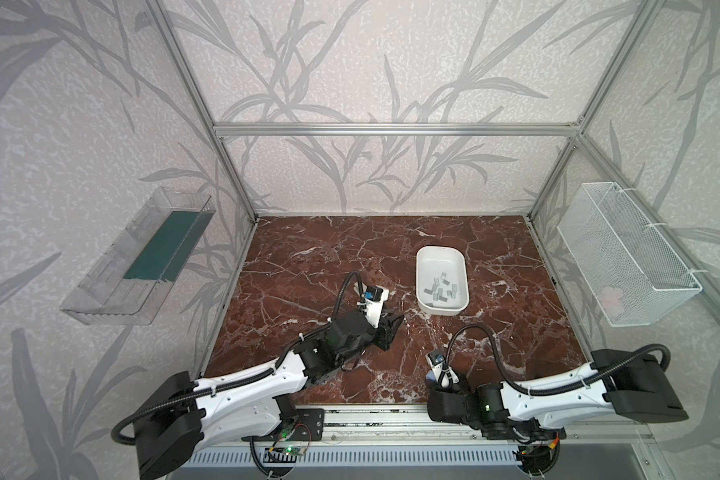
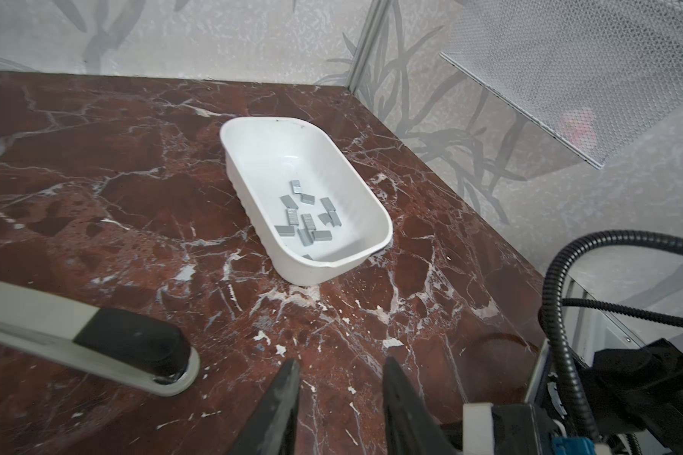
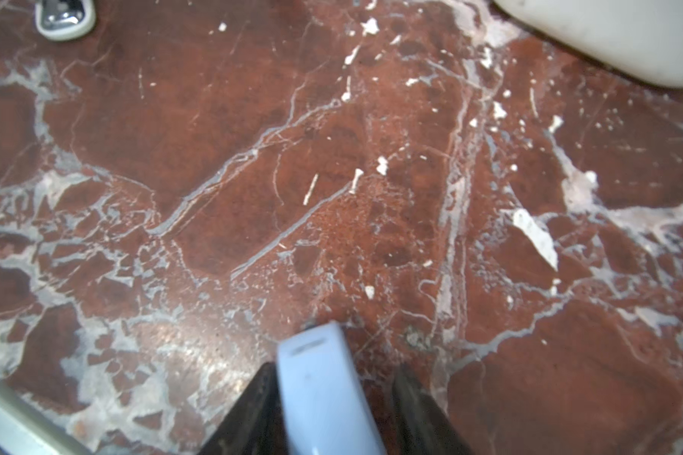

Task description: Load the staples into the stapler

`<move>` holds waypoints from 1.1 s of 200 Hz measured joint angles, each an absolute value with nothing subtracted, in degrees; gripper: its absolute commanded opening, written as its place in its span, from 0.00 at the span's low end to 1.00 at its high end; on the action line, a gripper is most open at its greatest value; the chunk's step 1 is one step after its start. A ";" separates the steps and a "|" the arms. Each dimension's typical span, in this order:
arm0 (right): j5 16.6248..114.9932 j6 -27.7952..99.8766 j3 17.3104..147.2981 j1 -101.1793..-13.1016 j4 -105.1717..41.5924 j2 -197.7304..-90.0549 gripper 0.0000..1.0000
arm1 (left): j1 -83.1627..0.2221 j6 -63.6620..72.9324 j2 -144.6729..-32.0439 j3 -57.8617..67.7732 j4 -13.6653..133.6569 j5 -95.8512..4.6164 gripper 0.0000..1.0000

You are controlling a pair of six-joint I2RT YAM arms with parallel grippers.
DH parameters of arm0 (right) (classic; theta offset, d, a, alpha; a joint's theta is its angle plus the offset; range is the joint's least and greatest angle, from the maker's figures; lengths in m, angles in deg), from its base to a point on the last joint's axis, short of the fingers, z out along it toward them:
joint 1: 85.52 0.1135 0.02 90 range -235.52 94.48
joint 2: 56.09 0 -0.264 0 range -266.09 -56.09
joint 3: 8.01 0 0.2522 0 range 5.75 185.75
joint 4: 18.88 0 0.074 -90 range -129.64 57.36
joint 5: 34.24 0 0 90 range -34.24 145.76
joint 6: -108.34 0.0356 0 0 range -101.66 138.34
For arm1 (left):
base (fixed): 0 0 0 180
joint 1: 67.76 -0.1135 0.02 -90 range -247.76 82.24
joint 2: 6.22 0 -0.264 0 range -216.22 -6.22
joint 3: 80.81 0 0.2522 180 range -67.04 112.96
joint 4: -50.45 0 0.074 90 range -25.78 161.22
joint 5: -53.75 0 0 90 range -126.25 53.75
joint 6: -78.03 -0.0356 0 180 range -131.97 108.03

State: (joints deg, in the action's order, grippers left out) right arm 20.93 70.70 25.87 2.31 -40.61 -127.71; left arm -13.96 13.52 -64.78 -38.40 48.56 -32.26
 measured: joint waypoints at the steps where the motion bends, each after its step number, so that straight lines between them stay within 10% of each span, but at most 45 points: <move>1: 20.93 70.70 25.94 2.31 -40.50 -127.82 0.35 | -14.16 13.55 -64.52 -38.40 48.86 -32.19 0.38; 74: 22.89 62.55 40.76 -5.65 -28.35 -148.93 0.23 | -37.24 16.28 -49.92 -38.40 64.29 -28.54 0.55; 128: 24.38 59.29 47.07 -8.36 -29.22 -153.37 0.68 | -53.59 15.23 -48.85 -38.40 66.89 -27.43 0.78; 164: 20.86 57.52 47.07 -8.62 -39.34 -139.09 1.00 | -57.45 12.15 -50.29 -41.11 64.90 -22.64 1.00; 220: 14.57 46.29 45.28 -43.37 -43.97 -100.49 0.99 | -59.36 -0.35 -64.39 -45.53 50.96 -11.01 1.00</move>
